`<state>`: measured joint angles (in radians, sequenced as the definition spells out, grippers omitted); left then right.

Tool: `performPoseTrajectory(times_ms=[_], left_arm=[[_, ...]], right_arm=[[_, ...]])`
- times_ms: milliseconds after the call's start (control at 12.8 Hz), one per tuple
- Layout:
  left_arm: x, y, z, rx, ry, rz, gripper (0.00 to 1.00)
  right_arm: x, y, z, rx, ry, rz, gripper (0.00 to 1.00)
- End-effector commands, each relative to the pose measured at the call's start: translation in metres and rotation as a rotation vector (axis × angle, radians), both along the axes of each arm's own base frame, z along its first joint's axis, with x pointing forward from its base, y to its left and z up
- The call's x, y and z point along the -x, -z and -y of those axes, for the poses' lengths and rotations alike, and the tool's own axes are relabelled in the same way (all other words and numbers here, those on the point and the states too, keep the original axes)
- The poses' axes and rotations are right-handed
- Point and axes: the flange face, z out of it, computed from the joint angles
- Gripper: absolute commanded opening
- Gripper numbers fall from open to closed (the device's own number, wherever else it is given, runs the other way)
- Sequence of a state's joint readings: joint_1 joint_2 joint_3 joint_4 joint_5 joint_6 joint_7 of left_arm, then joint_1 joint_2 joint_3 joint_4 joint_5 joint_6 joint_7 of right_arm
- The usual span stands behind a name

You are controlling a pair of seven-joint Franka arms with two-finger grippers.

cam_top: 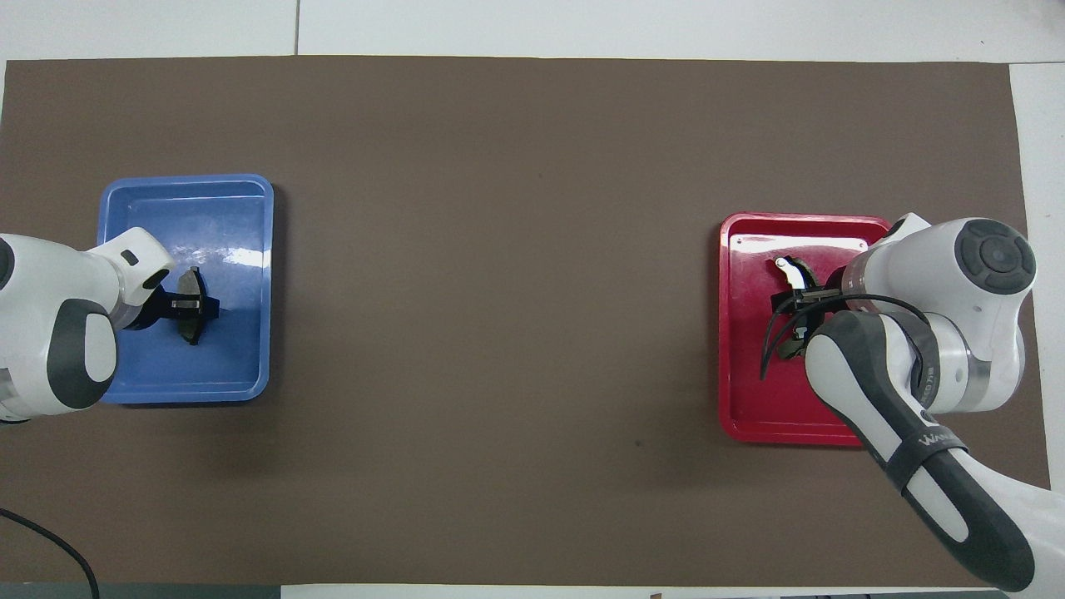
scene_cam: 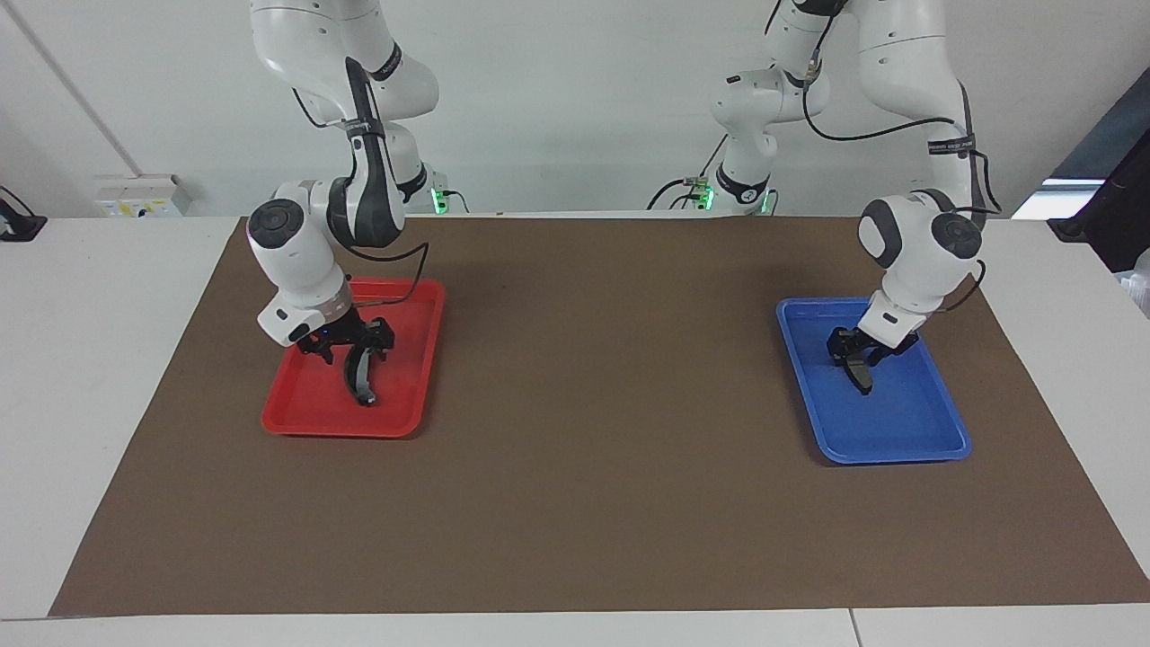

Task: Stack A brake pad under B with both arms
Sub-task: 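Grasp the small pad with the left gripper while the right gripper grasps the large pad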

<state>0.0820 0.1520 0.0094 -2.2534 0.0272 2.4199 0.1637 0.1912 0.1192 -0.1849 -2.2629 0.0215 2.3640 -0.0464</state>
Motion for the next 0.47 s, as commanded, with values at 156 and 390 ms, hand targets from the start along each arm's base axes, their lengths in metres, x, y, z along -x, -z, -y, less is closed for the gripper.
performPoseTrajectory(times_ms=[156,390], left_arm=[[-0.002,-0.041,0.002,-0.014,0.011,0.026,0.01],[-0.024,-0.099,0.041,-0.016,0.042,-0.026,0.01]], right_arm=[[-0.002,0.012,0.003,0.0,0.014,0.003,0.79],[-0.001,0.012,0.003,0.0,0.014,-0.009,0.31]])
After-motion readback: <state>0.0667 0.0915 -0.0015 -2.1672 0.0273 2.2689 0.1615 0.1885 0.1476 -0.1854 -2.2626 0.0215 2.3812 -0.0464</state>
